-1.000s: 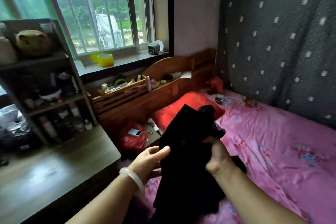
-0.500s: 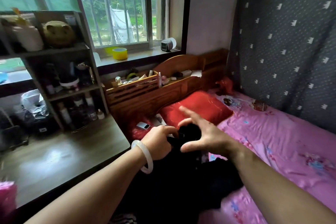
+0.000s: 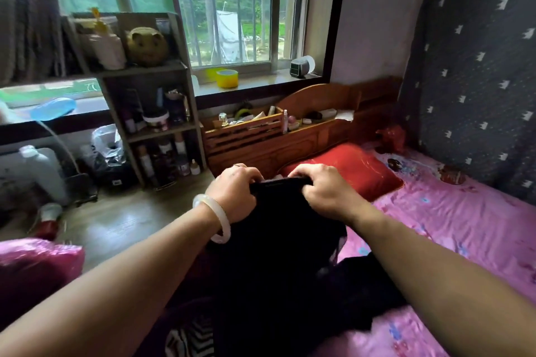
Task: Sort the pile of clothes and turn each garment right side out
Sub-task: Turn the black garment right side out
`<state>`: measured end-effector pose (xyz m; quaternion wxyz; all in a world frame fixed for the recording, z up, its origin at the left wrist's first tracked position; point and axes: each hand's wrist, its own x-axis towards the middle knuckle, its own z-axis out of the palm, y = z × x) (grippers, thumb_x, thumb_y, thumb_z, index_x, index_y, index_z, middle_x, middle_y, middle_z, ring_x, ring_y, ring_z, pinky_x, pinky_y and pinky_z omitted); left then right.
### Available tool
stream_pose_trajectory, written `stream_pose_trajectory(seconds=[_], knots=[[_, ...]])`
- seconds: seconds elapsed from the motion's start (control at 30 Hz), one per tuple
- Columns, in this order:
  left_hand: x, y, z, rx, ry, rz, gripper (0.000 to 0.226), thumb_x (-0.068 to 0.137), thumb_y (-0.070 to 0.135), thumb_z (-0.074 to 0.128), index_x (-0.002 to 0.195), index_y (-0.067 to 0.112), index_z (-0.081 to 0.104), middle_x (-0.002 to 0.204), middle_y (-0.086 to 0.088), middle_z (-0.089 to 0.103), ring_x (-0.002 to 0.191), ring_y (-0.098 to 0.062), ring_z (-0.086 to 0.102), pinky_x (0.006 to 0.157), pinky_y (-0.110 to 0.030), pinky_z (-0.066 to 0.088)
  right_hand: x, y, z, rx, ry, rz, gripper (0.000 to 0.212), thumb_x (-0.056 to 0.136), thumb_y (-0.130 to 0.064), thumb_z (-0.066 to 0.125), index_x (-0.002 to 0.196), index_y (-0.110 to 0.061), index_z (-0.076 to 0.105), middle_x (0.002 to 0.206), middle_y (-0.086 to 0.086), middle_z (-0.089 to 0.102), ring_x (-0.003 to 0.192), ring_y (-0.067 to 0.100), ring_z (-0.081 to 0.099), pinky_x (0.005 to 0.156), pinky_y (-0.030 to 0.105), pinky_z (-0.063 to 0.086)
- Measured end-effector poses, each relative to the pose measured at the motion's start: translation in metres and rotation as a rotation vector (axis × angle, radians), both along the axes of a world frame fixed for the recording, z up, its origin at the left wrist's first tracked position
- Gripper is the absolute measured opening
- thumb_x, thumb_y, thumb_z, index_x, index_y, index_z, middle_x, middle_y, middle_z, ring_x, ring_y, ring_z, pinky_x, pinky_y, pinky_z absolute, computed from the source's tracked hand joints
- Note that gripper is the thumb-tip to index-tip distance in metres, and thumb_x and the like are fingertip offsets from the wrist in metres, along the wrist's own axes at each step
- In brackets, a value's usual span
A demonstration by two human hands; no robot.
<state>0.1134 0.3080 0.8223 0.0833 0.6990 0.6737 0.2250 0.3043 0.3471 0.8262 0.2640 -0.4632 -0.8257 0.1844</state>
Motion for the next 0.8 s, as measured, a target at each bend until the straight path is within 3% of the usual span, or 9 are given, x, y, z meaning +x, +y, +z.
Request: stream_pose_trajectory(seconds=[0.07, 0.17, 0.27, 0.47, 0.53, 0.6, 0.67, 0.7, 0.8], knots=[[-0.01, -0.005, 0.003, -0.071, 0.082, 0.098, 0.031, 0.081, 0.019, 0.058, 0.111, 0.024, 0.065, 0.113, -0.004, 0.064, 0.108, -0.024, 0.058, 0.09, -0.031, 0.048, -0.005, 0.003, 0.013, 0.041, 0.025, -0.033, 0.039, 0.071, -0.006, 0.047, 0.098, -0.021, 0.07, 0.094, 0.002, 0.073, 0.092, 0.02, 0.066, 0.081, 0.029, 0.051], [-0.018, -0.008, 0.011, -0.155, 0.123, 0.235, 0.031, 0.083, 0.027, 0.056, 0.113, 0.021, 0.061, 0.114, -0.008, 0.064, 0.104, -0.03, 0.06, 0.082, -0.031, 0.047, -0.017, 0.002, 0.02, 0.11, -0.082, -0.069, 0.041, 0.071, -0.02, 0.044, 0.107, -0.028, 0.064, 0.101, 0.004, 0.07, 0.097, 0.027, 0.064, 0.083, 0.036, 0.052], [-0.024, -0.01, 0.017, -0.186, 0.134, 0.333, 0.027, 0.083, 0.028, 0.053, 0.106, 0.016, 0.059, 0.11, -0.012, 0.064, 0.1, -0.032, 0.061, 0.077, -0.032, 0.046, -0.023, 0.002, 0.02, 0.191, -0.284, -0.113, 0.036, 0.083, -0.018, 0.045, 0.114, -0.03, 0.059, 0.109, 0.006, 0.065, 0.103, 0.033, 0.061, 0.082, 0.038, 0.047], [-0.035, -0.019, 0.045, -0.206, 0.176, 0.363, 0.021, 0.083, 0.023, 0.052, 0.098, 0.014, 0.063, 0.105, -0.011, 0.067, 0.094, -0.03, 0.064, 0.071, -0.027, 0.043, -0.033, -0.004, 0.035, 0.344, -0.31, -0.179, 0.031, 0.088, -0.013, 0.042, 0.113, -0.021, 0.057, 0.101, 0.011, 0.063, 0.095, 0.038, 0.063, 0.071, 0.037, 0.044], [-0.034, -0.018, 0.054, -0.251, -0.173, 0.339, 0.01, 0.085, 0.012, 0.052, 0.08, 0.009, 0.06, 0.087, -0.013, 0.068, 0.066, -0.021, 0.067, 0.055, -0.023, 0.046, -0.04, -0.006, 0.044, 0.233, -0.278, -0.175, 0.032, 0.085, -0.011, 0.044, 0.112, -0.018, 0.059, 0.103, 0.014, 0.066, 0.097, 0.038, 0.063, 0.074, 0.037, 0.045], [-0.025, -0.021, 0.056, -0.331, -0.755, 0.398, 0.015, 0.09, 0.003, 0.05, 0.078, 0.005, 0.057, 0.067, -0.011, 0.063, 0.039, -0.013, 0.061, 0.038, -0.021, 0.048, -0.052, -0.011, 0.047, -0.05, -0.139, -0.104, 0.021, 0.087, -0.018, 0.052, 0.103, -0.016, 0.065, 0.1, 0.013, 0.069, 0.096, 0.033, 0.064, 0.079, 0.033, 0.048], [-0.017, -0.027, 0.055, -0.355, -1.259, 0.438, 0.015, 0.095, 0.001, 0.041, 0.092, -0.001, 0.056, 0.066, -0.013, 0.063, 0.048, -0.018, 0.065, 0.036, -0.024, 0.051, -0.062, -0.023, 0.047, -0.382, 0.077, 0.022, 0.019, 0.089, -0.032, 0.06, 0.088, -0.014, 0.067, 0.083, 0.005, 0.069, 0.079, 0.022, 0.066, 0.069, 0.027, 0.05], [-0.016, -0.027, 0.052, -0.346, -1.392, 0.437, 0.019, 0.096, 0.001, 0.038, 0.102, -0.004, 0.056, 0.074, -0.015, 0.064, 0.061, -0.021, 0.066, 0.038, -0.025, 0.053, -0.064, -0.028, 0.049, -0.516, 0.159, 0.072, 0.028, 0.089, -0.04, 0.061, 0.087, -0.013, 0.068, 0.079, 0.002, 0.069, 0.073, 0.017, 0.066, 0.064, 0.024, 0.05], [-0.017, -0.027, 0.045, -0.304, -1.499, 0.434, 0.031, 0.095, 0.001, 0.038, 0.121, -0.007, 0.053, 0.092, -0.017, 0.062, 0.075, -0.025, 0.064, 0.045, -0.028, 0.057, -0.063, -0.035, 0.048, -0.685, 0.184, 0.267, 0.044, 0.081, -0.055, 0.065, 0.095, -0.014, 0.069, 0.083, 0.0, 0.072, 0.075, 0.012, 0.068, 0.065, 0.022, 0.051]])
